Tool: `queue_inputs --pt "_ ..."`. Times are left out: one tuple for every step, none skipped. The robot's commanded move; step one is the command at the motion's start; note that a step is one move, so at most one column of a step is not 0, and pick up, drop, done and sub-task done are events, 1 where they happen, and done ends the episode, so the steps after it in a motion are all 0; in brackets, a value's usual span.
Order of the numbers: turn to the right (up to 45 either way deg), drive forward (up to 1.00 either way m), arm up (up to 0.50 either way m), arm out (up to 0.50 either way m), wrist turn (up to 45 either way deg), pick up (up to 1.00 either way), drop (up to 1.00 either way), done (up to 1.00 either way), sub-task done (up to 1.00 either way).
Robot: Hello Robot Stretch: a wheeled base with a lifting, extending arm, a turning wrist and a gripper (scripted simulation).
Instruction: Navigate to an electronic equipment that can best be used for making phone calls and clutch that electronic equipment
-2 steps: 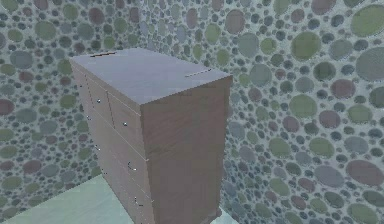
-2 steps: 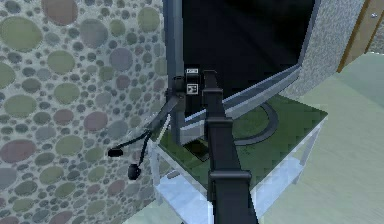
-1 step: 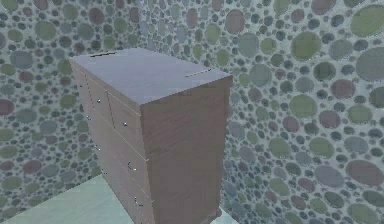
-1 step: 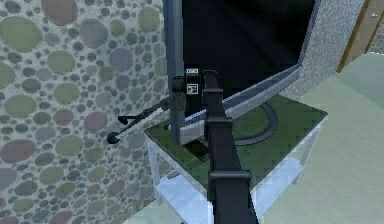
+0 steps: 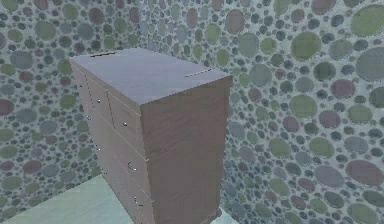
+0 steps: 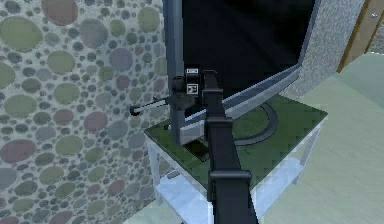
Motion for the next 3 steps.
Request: queue_inputs --pt "0.0 0.0 0.0 0.0 45.0 0.0 0.0 0.0 0.0" --pt "0.0 0.0 0.0 0.0 45.0 0.0 0.0 0.0 0.0" --pt "0.0 0.0 0.08 0.0 0.0 0.0 0.0 0.0 0.0"
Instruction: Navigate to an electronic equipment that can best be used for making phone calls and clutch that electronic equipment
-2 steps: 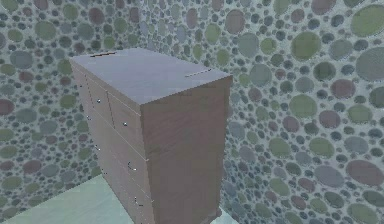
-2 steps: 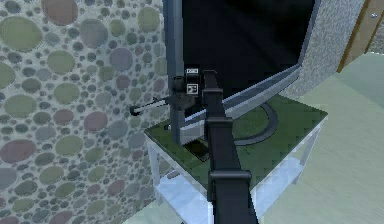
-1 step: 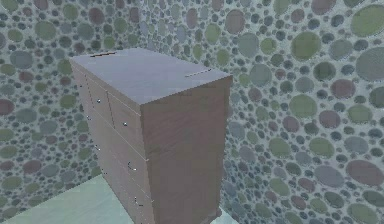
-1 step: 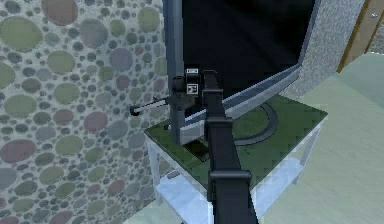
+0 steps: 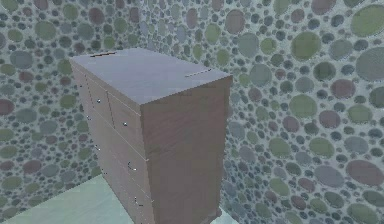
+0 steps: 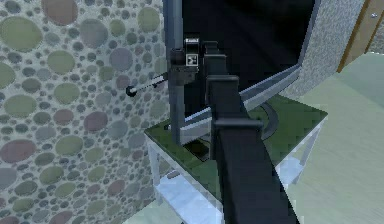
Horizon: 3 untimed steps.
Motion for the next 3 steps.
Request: queue_inputs --pt "0.0 0.0 0.0 0.0 45.0 0.0 0.0 0.0 0.0" --pt "0.0 0.0 0.0 0.0 -45.0 0.0 0.0 0.0 0.0" --pt "0.0 0.0 0.0 0.0 -39.0 0.0 0.0 0.0 0.0"
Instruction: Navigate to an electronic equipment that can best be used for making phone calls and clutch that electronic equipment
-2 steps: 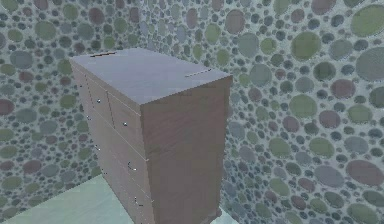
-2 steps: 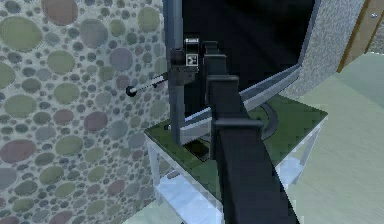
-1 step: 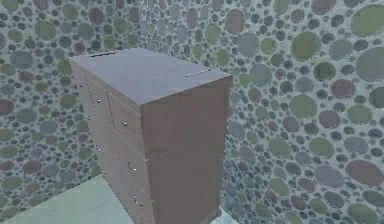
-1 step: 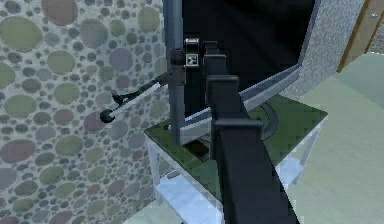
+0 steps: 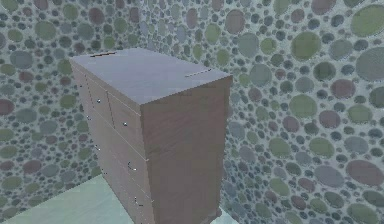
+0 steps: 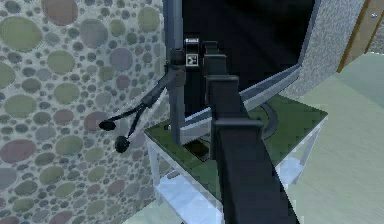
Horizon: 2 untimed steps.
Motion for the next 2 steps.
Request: queue_inputs --pt "0.0 0.0 0.0 -0.42 0.0 0.0 0.0 0.0 0.0" --pt "45.0 0.0 0.0 0.0 0.0 0.0 0.0 0.0 0.0"
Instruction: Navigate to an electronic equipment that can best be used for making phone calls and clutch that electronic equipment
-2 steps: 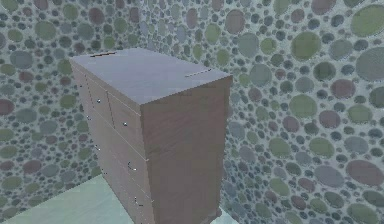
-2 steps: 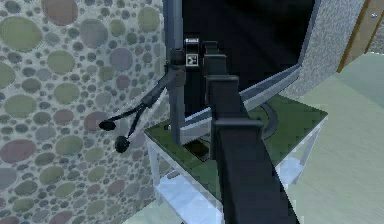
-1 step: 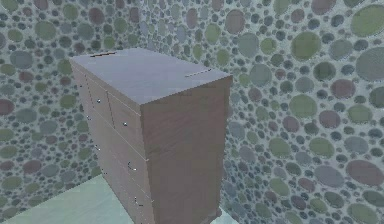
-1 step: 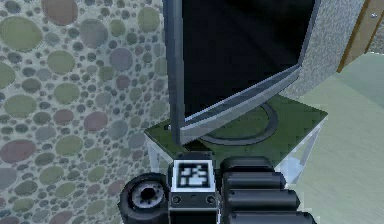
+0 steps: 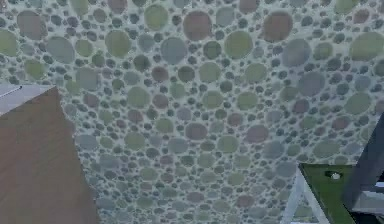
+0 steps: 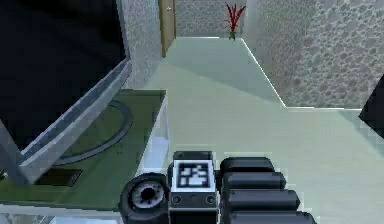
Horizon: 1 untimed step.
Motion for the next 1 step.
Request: queue_inputs --pt "45.0 0.0 0.0 0.0 0.0 0.0 0.0 0.0 0.0"
